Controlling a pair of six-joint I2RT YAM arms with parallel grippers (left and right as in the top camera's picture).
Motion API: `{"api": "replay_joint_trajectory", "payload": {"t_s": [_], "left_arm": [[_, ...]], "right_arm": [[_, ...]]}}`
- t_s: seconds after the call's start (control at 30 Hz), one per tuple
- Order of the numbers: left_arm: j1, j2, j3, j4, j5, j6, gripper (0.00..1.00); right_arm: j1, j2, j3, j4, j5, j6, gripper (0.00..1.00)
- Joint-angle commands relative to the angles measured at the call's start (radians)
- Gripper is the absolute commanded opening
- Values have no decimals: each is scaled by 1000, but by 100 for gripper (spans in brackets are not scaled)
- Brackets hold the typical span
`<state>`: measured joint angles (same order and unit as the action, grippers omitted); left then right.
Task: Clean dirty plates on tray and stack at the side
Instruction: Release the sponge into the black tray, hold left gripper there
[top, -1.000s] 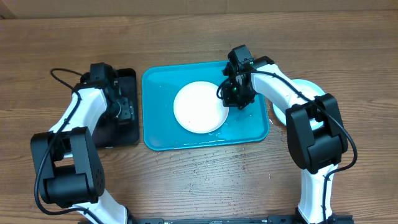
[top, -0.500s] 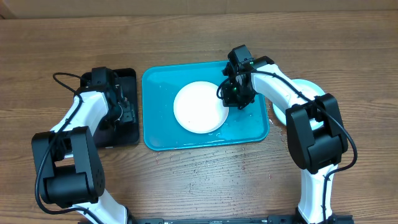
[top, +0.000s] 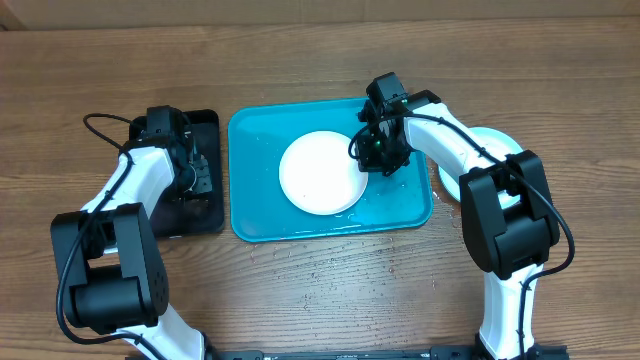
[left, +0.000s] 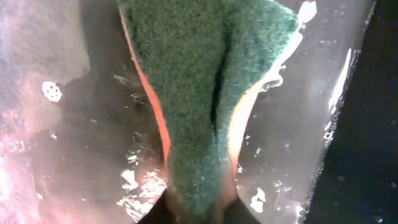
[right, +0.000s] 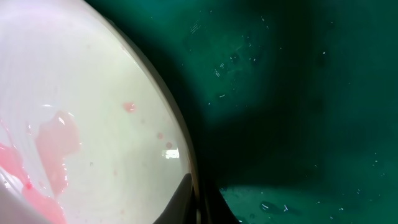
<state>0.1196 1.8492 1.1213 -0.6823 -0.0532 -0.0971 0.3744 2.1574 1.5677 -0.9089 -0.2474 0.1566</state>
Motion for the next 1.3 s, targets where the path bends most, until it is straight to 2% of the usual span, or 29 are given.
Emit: {"api": "replay_joint_trajectory", "payload": {"t_s": [0.0,0.2,0.23,0.3,0.33,0.4,0.5,0.87,1.13,1.2,1.27], "left_arm": [[-2,-28,-5,-11,-11,8,4],[-2,-28,14,-29,-84,8,4],[-2,-28,29,-43,-85,8,9],[-2,-28,65,-72,-83,2,53],[-2,-28,85,-84,-83,-8,62],[-2,-28,123,-103,-79,-12,70],[-2,-28,163,-106,-77,-12,75],[-2,-8,137,-32,-75,-103,75],[-2,71,113,27,-5,-106,71],[-2,87,113,41,-6,-105,62],[-2,93,113,52,-6,-105,46]], "right_arm": [[0,16,3,-10,22,-8,4],[0,16,3,-18,22,-8,4],[0,16,3,-18,22,-8,4],[0,16,3,-18,22,-8,4],[0,16,3,-18,22,-8,4],[0,16,3,-17,22,-8,4],[0,16,3,-18,22,-8,4],[0,16,3,-18,22,-8,4],[0,16,3,-18,22,-8,4],[0,16,3,-19,22,-8,4],[0,16,3,-21,22,-8,4]]}}
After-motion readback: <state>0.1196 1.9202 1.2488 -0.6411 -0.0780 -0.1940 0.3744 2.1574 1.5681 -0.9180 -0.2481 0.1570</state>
